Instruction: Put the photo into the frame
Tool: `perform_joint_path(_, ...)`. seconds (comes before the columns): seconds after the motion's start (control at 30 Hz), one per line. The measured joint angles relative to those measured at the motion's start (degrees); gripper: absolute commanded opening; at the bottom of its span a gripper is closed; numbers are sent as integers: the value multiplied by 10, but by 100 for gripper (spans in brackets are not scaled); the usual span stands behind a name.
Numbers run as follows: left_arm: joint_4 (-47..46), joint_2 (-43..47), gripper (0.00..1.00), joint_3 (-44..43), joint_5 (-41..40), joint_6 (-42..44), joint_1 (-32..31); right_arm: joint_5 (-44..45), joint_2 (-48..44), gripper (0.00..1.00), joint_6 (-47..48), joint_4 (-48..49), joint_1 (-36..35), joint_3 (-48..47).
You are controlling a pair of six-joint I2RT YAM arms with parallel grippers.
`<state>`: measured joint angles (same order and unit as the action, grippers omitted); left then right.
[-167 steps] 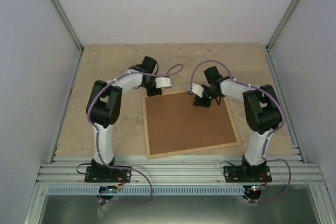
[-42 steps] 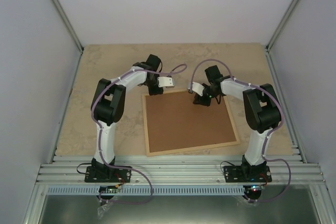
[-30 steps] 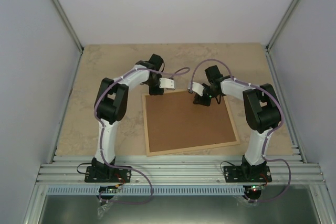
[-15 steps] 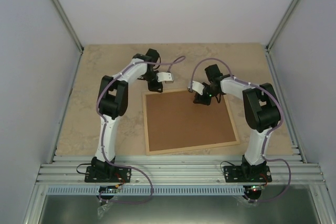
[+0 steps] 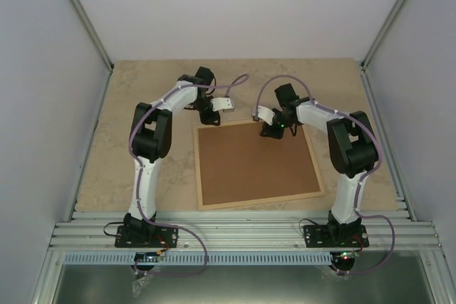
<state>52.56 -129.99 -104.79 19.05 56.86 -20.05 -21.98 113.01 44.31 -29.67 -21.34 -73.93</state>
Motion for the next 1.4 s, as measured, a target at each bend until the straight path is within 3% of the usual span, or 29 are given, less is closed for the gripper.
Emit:
perform_joint_path(0.63,-43,15,35,37,-23,-16,-17,28,20,36,-46,26,-30,-15)
perform_joint_path(1.0,-107,47,34,96,-103,-15,-45,35,19,35,-50,44,-30,-9)
perform_joint_path(1.2,-113,47,40,94,-110,-6,-48,36,16,35,-49,60,-28,0)
perform_joint_path(1.4,-65,23,48,51,-64,13,-41,35,15,36,-49,61,-28,1)
